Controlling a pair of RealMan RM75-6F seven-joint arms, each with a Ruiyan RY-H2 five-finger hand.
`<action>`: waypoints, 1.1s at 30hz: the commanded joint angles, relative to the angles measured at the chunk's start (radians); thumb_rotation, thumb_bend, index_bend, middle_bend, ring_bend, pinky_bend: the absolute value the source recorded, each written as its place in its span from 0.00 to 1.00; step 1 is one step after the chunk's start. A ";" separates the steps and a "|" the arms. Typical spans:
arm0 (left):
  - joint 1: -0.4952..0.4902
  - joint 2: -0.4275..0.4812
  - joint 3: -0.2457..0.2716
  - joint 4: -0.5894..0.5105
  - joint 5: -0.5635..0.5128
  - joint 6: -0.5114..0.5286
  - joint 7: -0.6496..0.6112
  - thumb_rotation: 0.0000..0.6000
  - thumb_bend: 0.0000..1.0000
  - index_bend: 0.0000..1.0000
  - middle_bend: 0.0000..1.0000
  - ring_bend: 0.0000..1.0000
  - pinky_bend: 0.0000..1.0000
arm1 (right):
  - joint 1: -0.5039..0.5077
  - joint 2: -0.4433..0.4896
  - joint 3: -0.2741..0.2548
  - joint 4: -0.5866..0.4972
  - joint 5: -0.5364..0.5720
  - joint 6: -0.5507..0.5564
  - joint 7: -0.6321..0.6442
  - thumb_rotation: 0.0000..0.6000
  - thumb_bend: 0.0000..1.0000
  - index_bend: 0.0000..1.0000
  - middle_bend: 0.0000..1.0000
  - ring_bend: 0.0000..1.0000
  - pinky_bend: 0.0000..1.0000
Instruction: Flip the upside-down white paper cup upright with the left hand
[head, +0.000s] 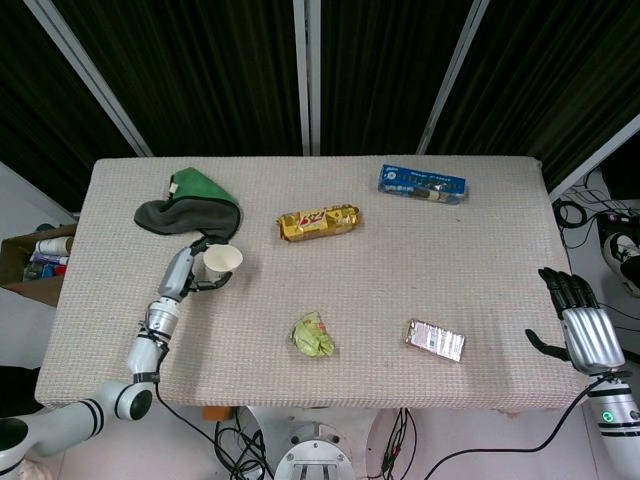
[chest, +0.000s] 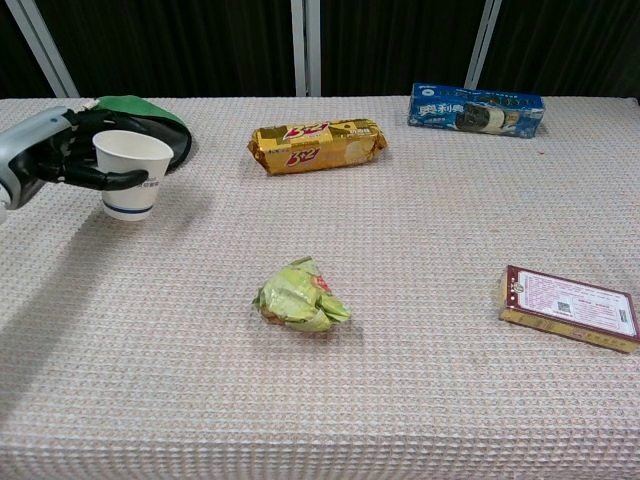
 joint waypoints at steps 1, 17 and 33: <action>0.010 -0.036 0.018 0.083 0.026 0.005 -0.005 1.00 0.23 0.28 0.19 0.17 0.23 | -0.001 0.000 -0.001 -0.001 -0.002 0.001 -0.001 1.00 0.18 0.02 0.09 0.03 0.09; 0.082 0.086 0.060 -0.017 0.090 0.161 0.203 0.75 0.23 0.14 0.12 0.10 0.16 | 0.000 0.006 0.001 -0.010 -0.008 0.007 -0.006 1.00 0.18 0.02 0.10 0.03 0.09; 0.347 0.528 0.144 -0.545 -0.059 0.442 0.986 1.00 0.22 0.17 0.12 0.10 0.16 | 0.009 0.084 -0.001 -0.004 -0.032 0.002 0.110 1.00 0.21 0.06 0.10 0.03 0.09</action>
